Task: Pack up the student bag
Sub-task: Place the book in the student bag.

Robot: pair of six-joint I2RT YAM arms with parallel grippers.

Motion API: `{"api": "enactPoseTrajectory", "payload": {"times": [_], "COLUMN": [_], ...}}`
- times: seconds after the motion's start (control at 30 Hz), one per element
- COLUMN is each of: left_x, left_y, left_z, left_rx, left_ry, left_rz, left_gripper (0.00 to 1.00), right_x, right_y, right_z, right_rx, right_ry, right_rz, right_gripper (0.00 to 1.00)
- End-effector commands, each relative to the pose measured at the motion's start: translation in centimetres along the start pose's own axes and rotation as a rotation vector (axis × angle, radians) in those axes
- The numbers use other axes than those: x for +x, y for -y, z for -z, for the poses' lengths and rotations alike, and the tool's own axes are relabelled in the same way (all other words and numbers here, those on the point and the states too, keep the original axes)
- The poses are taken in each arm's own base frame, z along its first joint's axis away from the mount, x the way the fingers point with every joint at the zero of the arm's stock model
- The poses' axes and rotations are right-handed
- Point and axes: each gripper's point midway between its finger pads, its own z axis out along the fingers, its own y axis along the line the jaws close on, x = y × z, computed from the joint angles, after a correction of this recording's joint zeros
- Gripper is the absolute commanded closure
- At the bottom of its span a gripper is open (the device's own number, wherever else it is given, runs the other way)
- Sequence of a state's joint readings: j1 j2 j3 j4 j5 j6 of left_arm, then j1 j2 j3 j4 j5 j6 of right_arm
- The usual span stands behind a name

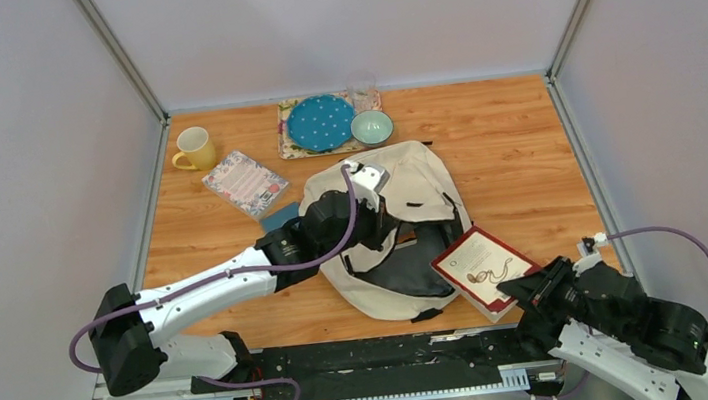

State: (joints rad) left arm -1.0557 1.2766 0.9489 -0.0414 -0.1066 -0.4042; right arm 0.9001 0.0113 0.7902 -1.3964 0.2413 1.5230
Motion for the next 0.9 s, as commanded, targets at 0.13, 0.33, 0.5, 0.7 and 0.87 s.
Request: {"api": "enactPoseTrajectory", "payload": {"times": [0.13,0.33,0.5,0.7,0.87], "left_x": [-5.9,-5.3,-5.3,-6.1,-6.9], "left_y": [3.8,4.7,4.8,5.9,6.1], "left_z": [1.7,2.2,2.4,2.8,3.4], "left_rx": [0.173,0.229,0.242,0.292,0.298], "left_ry": [0.182,0.159,0.161,0.180,0.203], "left_rz": [0.023,0.004,0.003,0.007,-0.003], "left_gripper": [1.00,1.00,1.00,1.00,1.00], "right_x": [3.5,3.3,3.4,4.9,4.5], "right_y": [-3.3,-8.6,-9.9,-9.2,-8.9], "right_z": [-4.3,-5.0,-5.5,-8.4,-9.3], "right_rx": [-0.170,-0.345,-0.348,-0.311,-0.289], "right_ry": [-0.134,-0.113,-0.108,-0.159,-0.127], "right_rz": [-0.080,-0.090,-0.055,-0.087,-0.088], "right_gripper": [1.00,1.00,1.00,1.00,1.00]}}
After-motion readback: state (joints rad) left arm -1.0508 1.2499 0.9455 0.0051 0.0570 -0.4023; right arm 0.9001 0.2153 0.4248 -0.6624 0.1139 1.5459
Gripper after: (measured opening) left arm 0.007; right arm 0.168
